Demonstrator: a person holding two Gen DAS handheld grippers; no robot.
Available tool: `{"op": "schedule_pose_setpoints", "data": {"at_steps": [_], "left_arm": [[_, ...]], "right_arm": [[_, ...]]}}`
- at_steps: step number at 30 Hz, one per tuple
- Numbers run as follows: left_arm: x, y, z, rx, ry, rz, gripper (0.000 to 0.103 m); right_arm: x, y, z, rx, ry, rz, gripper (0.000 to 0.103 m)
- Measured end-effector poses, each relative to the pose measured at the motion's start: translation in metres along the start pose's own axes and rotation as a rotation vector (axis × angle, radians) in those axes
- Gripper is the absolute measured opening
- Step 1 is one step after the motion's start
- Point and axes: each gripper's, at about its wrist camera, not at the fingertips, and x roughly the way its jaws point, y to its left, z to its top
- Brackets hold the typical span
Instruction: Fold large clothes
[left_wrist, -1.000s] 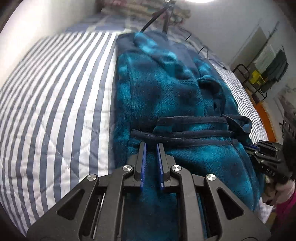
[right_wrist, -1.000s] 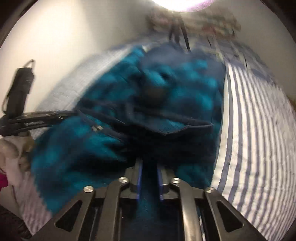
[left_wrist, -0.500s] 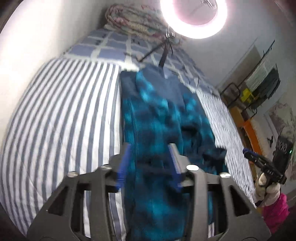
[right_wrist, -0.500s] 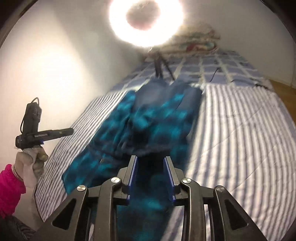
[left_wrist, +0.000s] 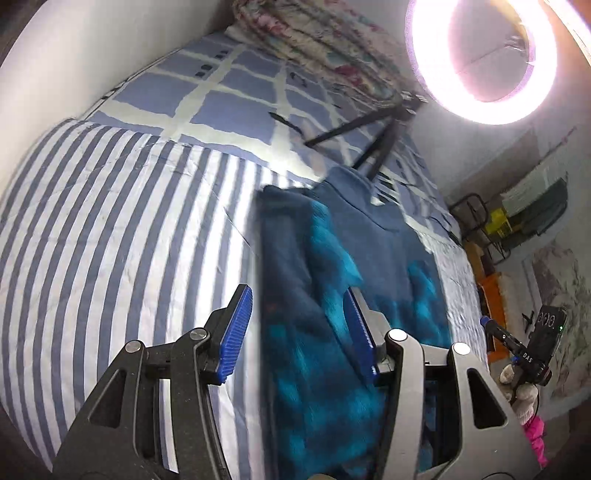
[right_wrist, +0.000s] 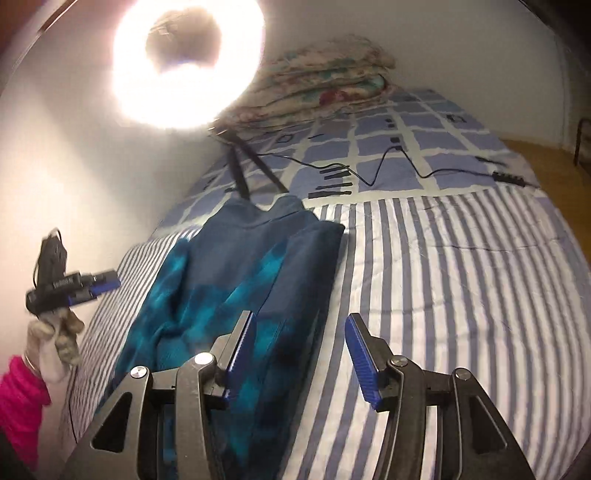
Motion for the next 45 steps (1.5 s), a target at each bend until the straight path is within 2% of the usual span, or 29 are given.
{"op": "schedule_pose_setpoints", "data": {"at_steps": [3,10,15,19,20,21,23,24,25,28,32,38,45], "left_arm": [[0.027,0.012,0.015,-0.035,0.021,-0.022,0.052],[0.083,0.024,0.039,-0.068,0.06,-0.015,0.053],[0.104,0.017,0.051,-0.025,0.044,-0.006,0.053],[0.117,-0.002,0.054,0.081,0.037,0.033,0.052],[0.121,-0.008,0.053,0.116,0.04,0.041,0.049],[0.124,-0.013,0.052,0.143,0.044,0.046,0.042],[0.127,-0.021,0.05,0.181,0.045,0.058,0.029],[0.127,-0.023,0.049,0.188,0.044,0.058,0.018],[0.126,-0.026,0.049,0.198,0.043,0.058,0.014],[0.119,-0.037,0.045,0.239,0.017,0.077,0.008],[0.098,-0.047,0.041,0.259,-0.018,0.041,0.007],[0.056,-0.064,0.032,0.311,-0.062,-0.003,0.005],[-0.004,-0.079,0.002,0.347,-0.13,-0.059,0.005]], "right_arm": [[0.027,-0.013,0.011,0.043,0.005,0.01,0.053],[0.096,-0.036,0.035,0.135,0.03,0.041,0.053],[0.134,-0.042,0.045,0.14,0.056,0.056,0.049],[0.15,-0.039,0.055,0.117,0.064,0.077,0.049],[0.153,-0.038,0.057,0.117,0.065,0.082,0.048],[0.155,-0.037,0.058,0.114,0.069,0.086,0.042],[0.16,-0.034,0.06,0.101,0.088,0.089,0.027],[0.162,-0.03,0.06,0.084,0.101,0.088,0.015],[0.163,-0.027,0.061,0.066,0.108,0.083,0.011],[0.16,-0.007,0.064,-0.041,0.109,0.015,0.008],[0.141,0.009,0.07,-0.115,0.072,-0.017,0.008],[0.099,0.029,0.077,-0.191,0.017,-0.009,0.007],[0.044,0.059,0.06,-0.257,-0.038,0.019,0.007]]}}
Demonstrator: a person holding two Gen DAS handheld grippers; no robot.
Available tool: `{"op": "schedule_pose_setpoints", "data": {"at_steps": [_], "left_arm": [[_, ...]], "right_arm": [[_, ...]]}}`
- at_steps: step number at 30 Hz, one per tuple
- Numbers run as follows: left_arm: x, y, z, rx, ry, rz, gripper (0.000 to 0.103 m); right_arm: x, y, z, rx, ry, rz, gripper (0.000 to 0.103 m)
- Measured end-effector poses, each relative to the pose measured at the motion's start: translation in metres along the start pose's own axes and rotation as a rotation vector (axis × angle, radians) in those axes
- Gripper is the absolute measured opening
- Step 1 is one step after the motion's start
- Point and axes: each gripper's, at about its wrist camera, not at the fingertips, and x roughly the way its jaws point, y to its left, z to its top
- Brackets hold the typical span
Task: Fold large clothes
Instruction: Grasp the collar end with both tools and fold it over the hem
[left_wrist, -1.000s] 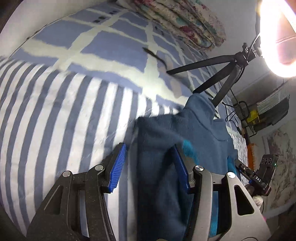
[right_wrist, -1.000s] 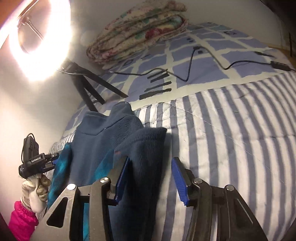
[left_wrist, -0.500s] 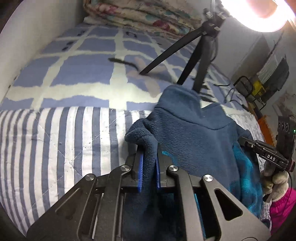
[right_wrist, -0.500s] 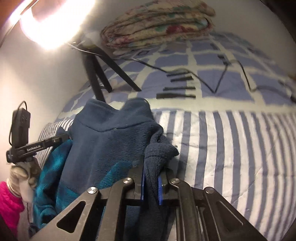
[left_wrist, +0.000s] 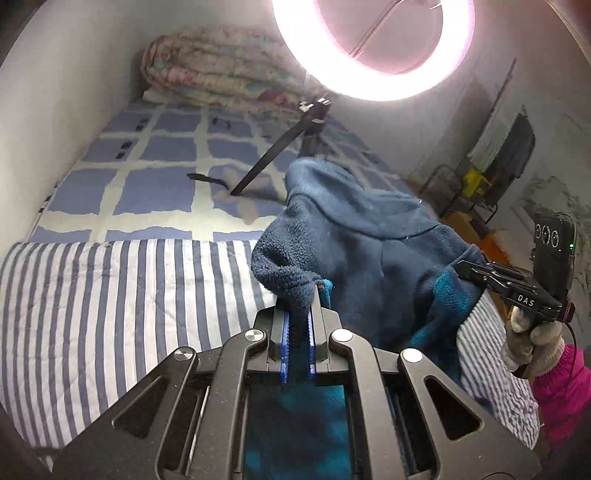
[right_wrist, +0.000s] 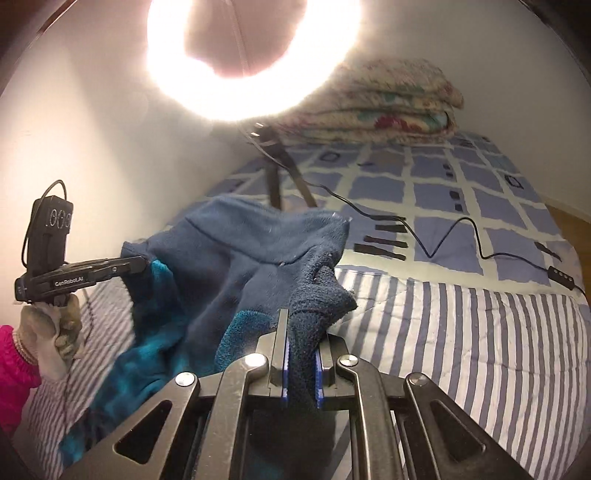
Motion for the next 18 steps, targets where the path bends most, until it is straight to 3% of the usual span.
{"op": "schedule_pose_setpoints", "data": {"at_steps": [13,18], "left_arm": [[-0.143,-0.065,-0.099,0.028,-0.032,0.003,0.005],[-0.169,-0.072,-0.148,0.009,-0.012,0.009,0.005]], "right_arm": [[-0.129,0.075,-0.078,-0.048,-0.017,0.056,0.007],[-0.158,0.096,-0.125,-0.05,0.026,0.066,0.007]]}}
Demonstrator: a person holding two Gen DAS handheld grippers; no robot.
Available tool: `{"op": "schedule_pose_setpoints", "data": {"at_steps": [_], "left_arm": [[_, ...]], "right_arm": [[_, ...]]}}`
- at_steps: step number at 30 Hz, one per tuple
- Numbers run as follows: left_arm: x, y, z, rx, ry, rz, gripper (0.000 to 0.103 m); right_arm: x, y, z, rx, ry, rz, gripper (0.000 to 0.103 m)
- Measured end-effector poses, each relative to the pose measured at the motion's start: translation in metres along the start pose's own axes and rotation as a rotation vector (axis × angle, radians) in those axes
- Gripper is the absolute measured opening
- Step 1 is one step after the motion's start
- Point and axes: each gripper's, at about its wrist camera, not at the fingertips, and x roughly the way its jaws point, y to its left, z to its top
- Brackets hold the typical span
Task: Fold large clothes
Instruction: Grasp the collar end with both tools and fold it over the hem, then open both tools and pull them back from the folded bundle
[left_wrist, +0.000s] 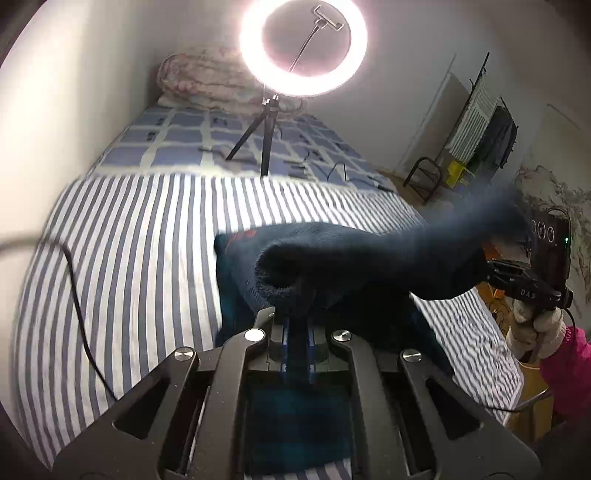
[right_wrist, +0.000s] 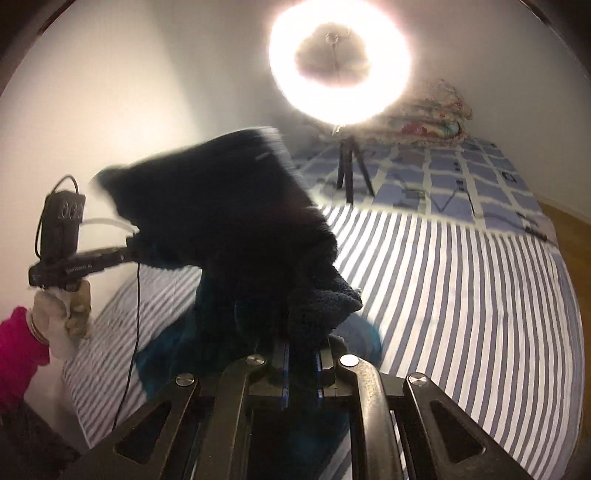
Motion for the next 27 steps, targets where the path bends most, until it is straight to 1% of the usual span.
{"op": "schedule_pose_setpoints", "data": {"at_steps": [4,6,9,11,14,16,17,19,22,27], "left_arm": [[-0.003,0.001,-0.037,-0.012,0.033,0.028,0.005],[0.001,0.003,-0.059,-0.012,0.073,0.048,0.005],[0.008,0.003,-0.079,-0.007,0.119,0.087,0.005],[0.006,0.003,-0.085,-0.017,0.132,0.093,0.006],[-0.011,-0.005,-0.084,-0.001,0.128,0.101,0.007],[-0.028,-0.015,-0.081,0.029,0.111,0.105,0.009],[-0.04,-0.02,-0.08,0.044,0.101,0.108,0.01],[-0.059,-0.029,-0.076,0.068,0.08,0.112,0.013],[-0.092,-0.043,-0.074,0.1,0.042,0.121,0.014],[-0.153,-0.055,-0.079,0.087,-0.017,0.101,0.014]], "right_arm": [[-0.001,0.015,-0.038,-0.004,0.044,-0.01,0.007],[0.004,0.022,-0.058,-0.001,0.079,-0.01,0.007],[0.014,0.031,-0.081,-0.047,0.135,-0.071,0.007],[0.013,0.032,-0.087,-0.039,0.143,-0.086,0.008],[0.003,0.03,-0.084,-0.029,0.147,-0.11,0.014],[-0.014,0.037,-0.082,-0.046,0.132,-0.138,0.024],[-0.026,0.041,-0.081,-0.058,0.119,-0.152,0.025],[-0.054,0.048,-0.08,-0.066,0.083,-0.164,0.025],[-0.098,0.065,-0.08,-0.075,0.017,-0.173,0.026],[-0.184,0.095,-0.076,-0.077,-0.116,-0.161,0.029]]}}
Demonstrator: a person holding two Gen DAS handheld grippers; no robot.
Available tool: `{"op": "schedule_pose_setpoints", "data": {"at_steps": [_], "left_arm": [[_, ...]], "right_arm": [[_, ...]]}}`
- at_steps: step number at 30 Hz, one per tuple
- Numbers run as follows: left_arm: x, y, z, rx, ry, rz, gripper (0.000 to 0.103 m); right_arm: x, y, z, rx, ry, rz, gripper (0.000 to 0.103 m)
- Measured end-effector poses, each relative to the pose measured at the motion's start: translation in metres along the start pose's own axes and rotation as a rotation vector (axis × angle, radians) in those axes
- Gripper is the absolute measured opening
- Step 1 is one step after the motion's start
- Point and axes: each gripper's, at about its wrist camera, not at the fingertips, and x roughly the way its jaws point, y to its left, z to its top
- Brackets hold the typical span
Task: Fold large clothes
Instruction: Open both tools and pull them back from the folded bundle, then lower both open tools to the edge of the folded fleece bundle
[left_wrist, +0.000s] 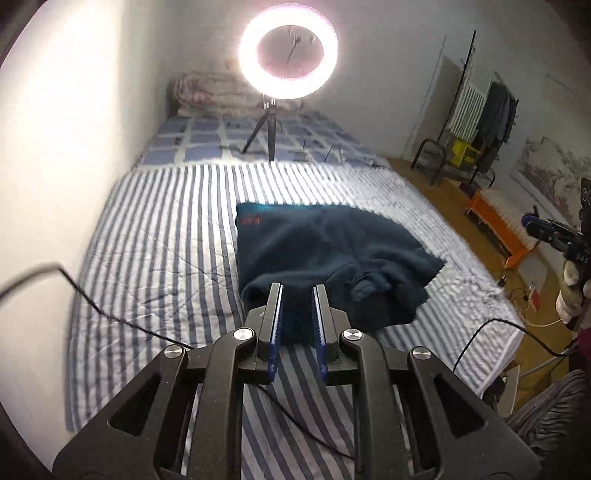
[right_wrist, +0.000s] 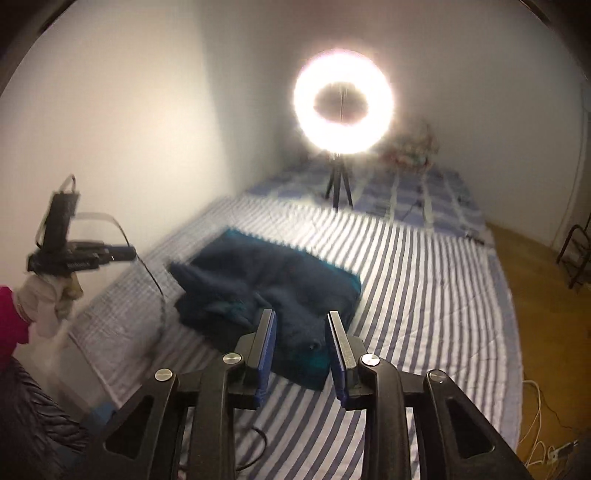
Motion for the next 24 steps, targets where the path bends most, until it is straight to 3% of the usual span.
{"op": "schedule_pose_setpoints", "data": {"at_steps": [2,3,4,6,11,16,21,24], "left_arm": [[-0.029,-0.001,-0.001,-0.028,-0.028,-0.016,0.014],[-0.04,0.0,0.001,-0.043,-0.038,-0.025,0.019],[-0.054,-0.001,0.002,-0.059,-0.049,-0.036,0.031],[-0.086,-0.003,0.008,-0.081,-0.092,-0.05,0.04],[-0.158,-0.016,0.036,-0.096,-0.163,-0.089,0.041],[-0.22,-0.029,0.066,-0.095,-0.239,-0.104,0.052],[-0.247,-0.03,0.085,-0.114,-0.281,-0.089,0.06],[-0.233,-0.022,0.086,-0.147,-0.272,-0.097,0.067]], "right_arm": [[-0.033,0.007,0.006,0.0,-0.048,0.018,0.029],[-0.048,0.012,0.01,-0.003,-0.069,0.025,0.031],[-0.059,0.016,0.013,-0.007,-0.084,0.028,0.037],[-0.089,0.025,0.022,-0.019,-0.13,0.04,0.046],[-0.148,0.051,0.043,-0.066,-0.225,0.045,0.047],[-0.196,0.057,0.066,-0.062,-0.32,0.038,0.055],[-0.223,0.05,0.087,-0.037,-0.374,0.014,0.064],[-0.218,0.037,0.093,0.018,-0.376,0.043,0.072]]}}
